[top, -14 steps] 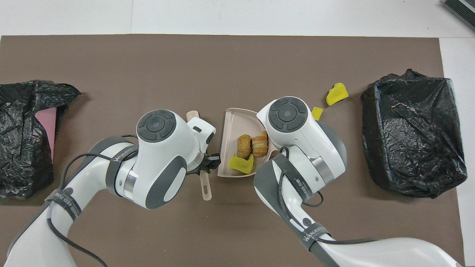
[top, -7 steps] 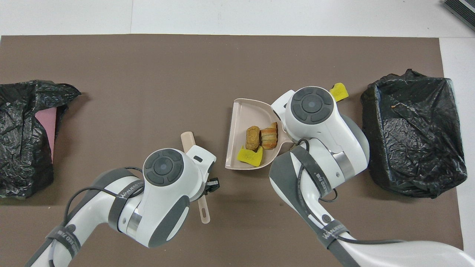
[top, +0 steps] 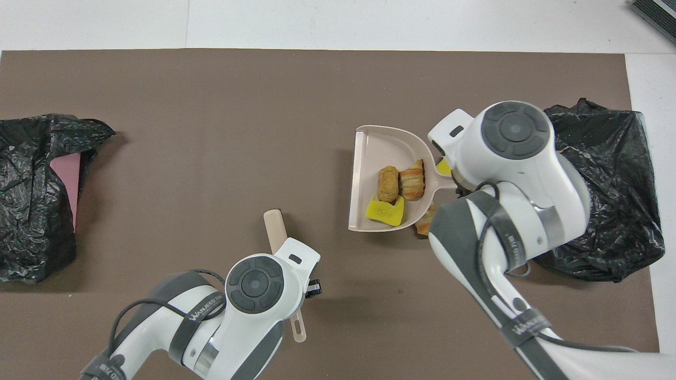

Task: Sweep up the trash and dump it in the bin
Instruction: 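Carry the loaded dustpan with the right gripper over the nearby trash bag, then tilt the dustpan with the right gripper while the left gripper drops the brush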

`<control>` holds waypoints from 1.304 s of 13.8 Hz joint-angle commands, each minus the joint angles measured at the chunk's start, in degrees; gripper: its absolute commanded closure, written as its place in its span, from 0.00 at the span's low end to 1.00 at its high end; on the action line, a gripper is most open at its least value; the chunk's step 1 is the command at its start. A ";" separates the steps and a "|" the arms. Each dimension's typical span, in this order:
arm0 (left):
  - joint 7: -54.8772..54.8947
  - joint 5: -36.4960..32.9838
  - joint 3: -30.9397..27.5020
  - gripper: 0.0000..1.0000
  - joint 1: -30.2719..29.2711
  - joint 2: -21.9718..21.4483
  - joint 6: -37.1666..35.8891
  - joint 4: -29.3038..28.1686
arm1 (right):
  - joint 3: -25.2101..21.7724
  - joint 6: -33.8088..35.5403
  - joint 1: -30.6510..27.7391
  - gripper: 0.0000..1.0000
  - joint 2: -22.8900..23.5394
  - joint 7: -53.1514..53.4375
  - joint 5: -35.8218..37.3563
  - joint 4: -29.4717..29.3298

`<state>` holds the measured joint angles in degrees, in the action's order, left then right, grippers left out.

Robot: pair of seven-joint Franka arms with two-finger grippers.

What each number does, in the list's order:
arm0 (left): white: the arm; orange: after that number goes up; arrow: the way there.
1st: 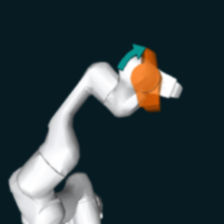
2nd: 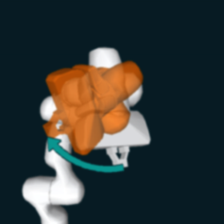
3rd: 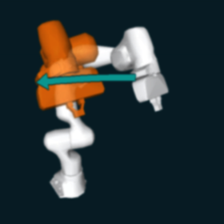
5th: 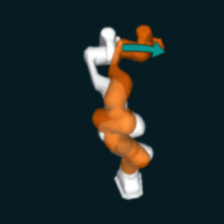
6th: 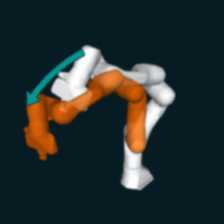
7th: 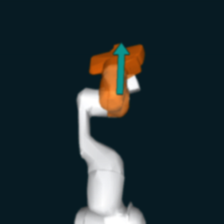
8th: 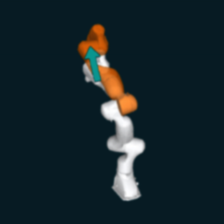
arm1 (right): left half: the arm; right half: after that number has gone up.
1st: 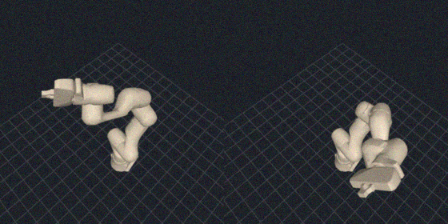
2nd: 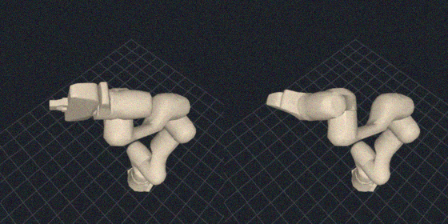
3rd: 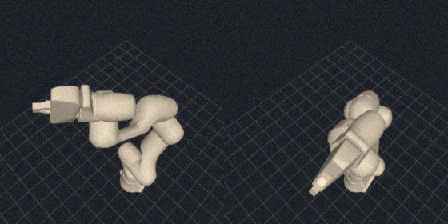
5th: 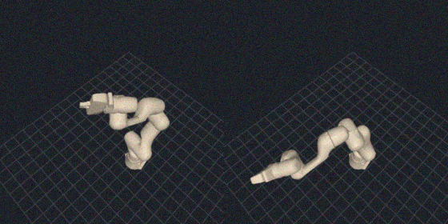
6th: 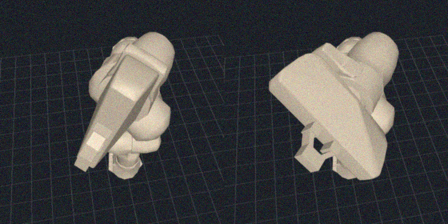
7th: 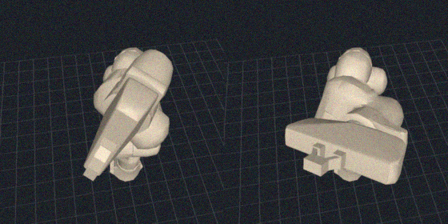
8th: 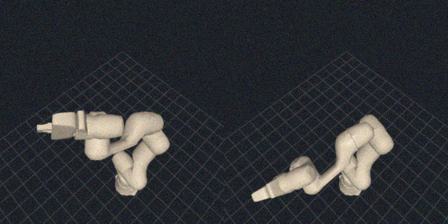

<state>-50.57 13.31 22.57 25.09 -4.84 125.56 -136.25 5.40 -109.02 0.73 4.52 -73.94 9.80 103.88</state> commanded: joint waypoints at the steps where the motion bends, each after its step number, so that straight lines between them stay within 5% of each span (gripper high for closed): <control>1: 0.11 3.11 -0.68 1.00 2.24 -2.54 4.07 -4.36 | 0.58 0.39 -9.66 1.00 -2.67 -11.53 -3.64 0.89; 3: 0.90 3.21 -0.77 1.00 3.38 -2.45 5.83 -5.34 | 0.49 -0.40 -16.87 1.00 -2.41 -17.87 -3.91 0.10; 4: 3.08 3.21 -0.77 0.73 3.12 -2.02 5.84 -4.82 | 0.49 -0.92 -19.86 1.00 -2.32 -20.77 -3.74 -0.25; 5: 5.45 3.38 -0.94 0.12 2.95 -1.66 5.40 -4.20 | 0.49 -2.23 -22.33 1.00 -2.32 -24.02 -3.13 -0.25; 6: 5.91 3.39 -1.12 0.00 2.68 -1.57 4.35 -3.33 | 0.41 -4.25 -23.92 1.00 -2.32 -28.06 -2.68 -0.17; 12: 5.92 2.42 -1.21 0.00 -7.24 -0.08 1.71 4.32 | 0.32 -10.94 -26.22 1.00 -0.48 -29.25 16.00 1.15; 18: 10.46 -1.80 -1.21 0.00 -17.77 0.18 2.24 9.42 | 0.41 -8.94 -19.73 1.00 -2.32 -18.18 38.95 4.84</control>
<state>-43.42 12.39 20.92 11.07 -5.14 128.79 -129.02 5.55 -119.16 -20.64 4.49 -95.10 43.41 106.39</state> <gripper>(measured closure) 0.000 0.687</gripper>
